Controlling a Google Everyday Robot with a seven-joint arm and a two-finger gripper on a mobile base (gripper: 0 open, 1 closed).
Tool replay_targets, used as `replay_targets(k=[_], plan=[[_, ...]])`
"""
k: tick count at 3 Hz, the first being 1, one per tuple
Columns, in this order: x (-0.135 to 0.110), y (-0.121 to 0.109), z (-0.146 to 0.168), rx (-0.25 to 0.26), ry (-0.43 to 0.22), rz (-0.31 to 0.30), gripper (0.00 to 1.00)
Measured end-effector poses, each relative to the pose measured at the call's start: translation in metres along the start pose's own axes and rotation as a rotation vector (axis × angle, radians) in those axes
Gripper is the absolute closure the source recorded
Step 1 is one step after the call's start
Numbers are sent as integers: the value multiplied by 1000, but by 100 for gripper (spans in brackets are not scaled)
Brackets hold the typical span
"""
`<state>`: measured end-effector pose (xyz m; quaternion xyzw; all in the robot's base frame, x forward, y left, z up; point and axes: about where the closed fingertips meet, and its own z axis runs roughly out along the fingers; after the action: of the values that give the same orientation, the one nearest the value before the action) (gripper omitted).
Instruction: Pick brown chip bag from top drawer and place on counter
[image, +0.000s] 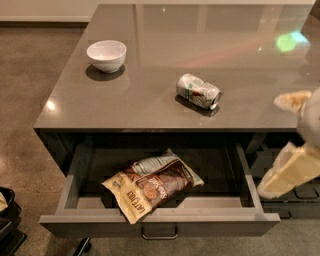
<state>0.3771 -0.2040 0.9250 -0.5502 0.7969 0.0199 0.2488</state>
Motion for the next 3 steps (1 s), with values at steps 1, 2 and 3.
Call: replay_targets(k=[1, 2, 3], plan=[[2, 49, 60, -98, -125, 94, 0], [-7, 111, 144, -308, -208, 155, 0], [-29, 151, 211, -454, -244, 159, 0]])
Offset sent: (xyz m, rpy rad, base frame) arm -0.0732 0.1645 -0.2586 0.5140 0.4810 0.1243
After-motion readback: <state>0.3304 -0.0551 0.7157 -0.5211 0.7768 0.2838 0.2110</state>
